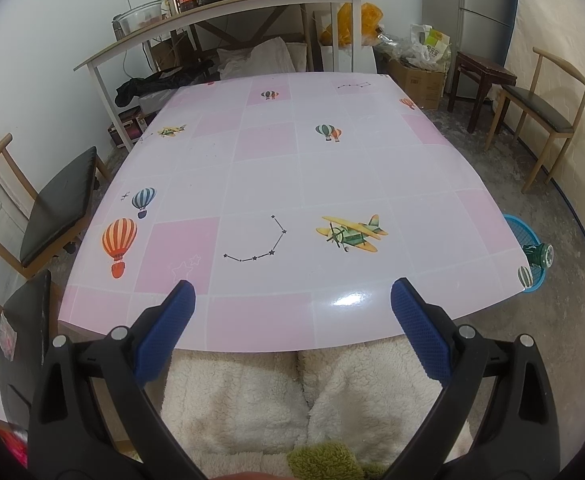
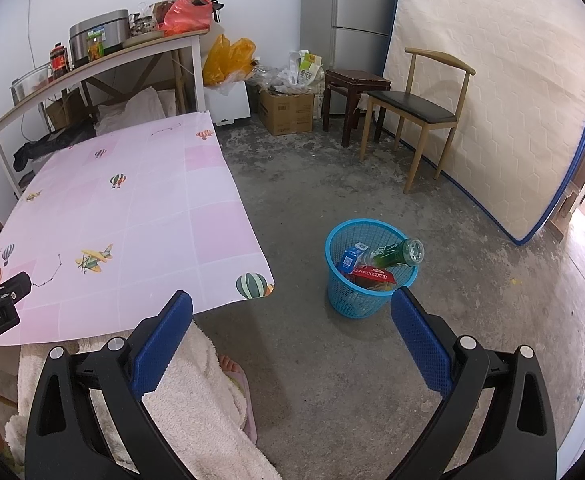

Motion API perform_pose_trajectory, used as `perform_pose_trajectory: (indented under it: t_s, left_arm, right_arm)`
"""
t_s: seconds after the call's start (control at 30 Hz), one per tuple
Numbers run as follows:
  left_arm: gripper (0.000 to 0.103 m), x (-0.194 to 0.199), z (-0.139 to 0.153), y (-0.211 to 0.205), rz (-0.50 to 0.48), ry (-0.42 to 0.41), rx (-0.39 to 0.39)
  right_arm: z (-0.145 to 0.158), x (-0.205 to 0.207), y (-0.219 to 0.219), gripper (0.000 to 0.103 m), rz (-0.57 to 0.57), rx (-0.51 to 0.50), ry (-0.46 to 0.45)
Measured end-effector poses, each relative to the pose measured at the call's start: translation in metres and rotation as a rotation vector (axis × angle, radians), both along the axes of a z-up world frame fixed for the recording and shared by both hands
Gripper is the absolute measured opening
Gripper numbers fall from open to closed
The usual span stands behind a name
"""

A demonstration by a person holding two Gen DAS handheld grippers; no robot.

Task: Collect trash

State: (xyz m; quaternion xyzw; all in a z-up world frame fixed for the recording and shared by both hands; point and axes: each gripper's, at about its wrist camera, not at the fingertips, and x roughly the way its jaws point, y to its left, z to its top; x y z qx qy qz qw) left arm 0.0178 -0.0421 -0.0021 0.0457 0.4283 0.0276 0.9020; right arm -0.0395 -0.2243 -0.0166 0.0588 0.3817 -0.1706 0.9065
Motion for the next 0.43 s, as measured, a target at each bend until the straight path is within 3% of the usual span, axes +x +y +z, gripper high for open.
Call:
perform_pose_trajectory:
  t_s: [0.43]
  left_arm:
    - [0.094,-0.0006,-0.0024,-0.0002,-0.003,0.004,-0.001]
  right_arm:
    - [0.0007,-0.0025,0.0065,0.096,0.002,-0.004,-0.004]
